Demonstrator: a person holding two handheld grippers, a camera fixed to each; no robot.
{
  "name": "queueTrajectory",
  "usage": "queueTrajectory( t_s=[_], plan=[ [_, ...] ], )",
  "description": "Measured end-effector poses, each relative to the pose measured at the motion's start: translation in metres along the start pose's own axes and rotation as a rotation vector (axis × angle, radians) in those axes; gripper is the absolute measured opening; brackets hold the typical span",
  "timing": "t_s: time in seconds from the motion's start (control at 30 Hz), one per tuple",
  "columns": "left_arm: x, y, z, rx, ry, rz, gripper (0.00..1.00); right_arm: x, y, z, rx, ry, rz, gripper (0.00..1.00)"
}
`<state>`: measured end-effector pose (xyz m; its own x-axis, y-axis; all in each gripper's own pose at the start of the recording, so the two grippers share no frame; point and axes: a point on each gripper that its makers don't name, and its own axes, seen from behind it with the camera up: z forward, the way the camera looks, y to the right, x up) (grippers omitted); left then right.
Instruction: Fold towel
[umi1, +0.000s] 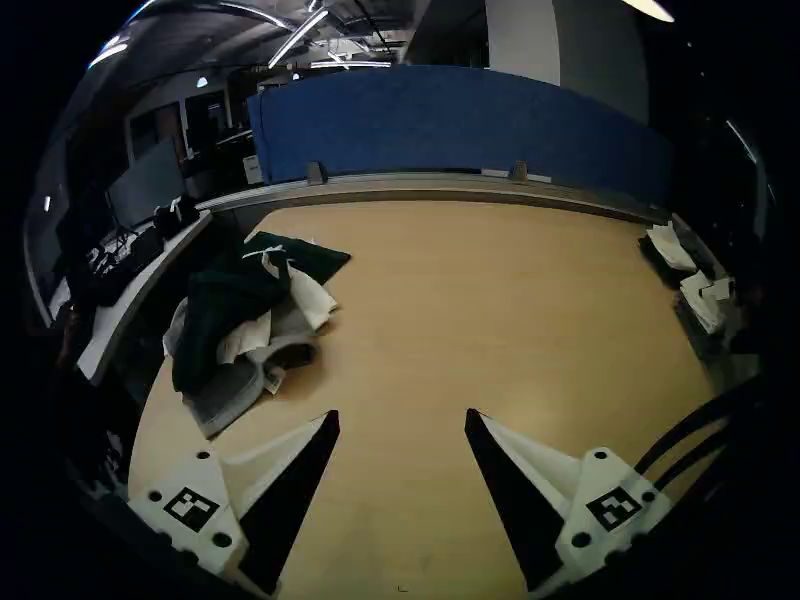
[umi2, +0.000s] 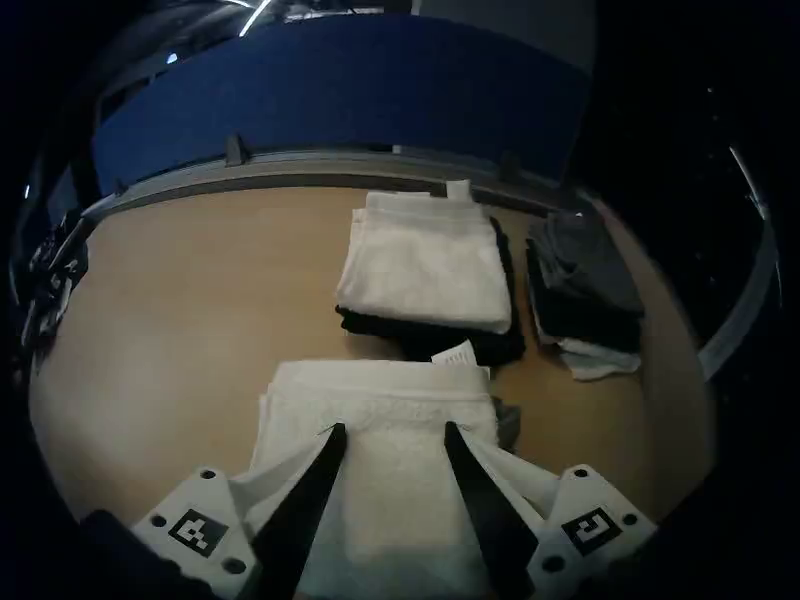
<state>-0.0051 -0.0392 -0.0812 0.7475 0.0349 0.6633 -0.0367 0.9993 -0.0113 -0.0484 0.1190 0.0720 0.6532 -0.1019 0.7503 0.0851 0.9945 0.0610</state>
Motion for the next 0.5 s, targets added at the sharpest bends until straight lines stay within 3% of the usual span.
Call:
queueTrajectory(
  t_s=[0.5],
  plan=[
    [0.008,0.010,0.001,-0.020,0.021,0.000,0.93,0.015,-0.008,-0.060,-0.004,0.109,0.030,0.76]
  ],
)
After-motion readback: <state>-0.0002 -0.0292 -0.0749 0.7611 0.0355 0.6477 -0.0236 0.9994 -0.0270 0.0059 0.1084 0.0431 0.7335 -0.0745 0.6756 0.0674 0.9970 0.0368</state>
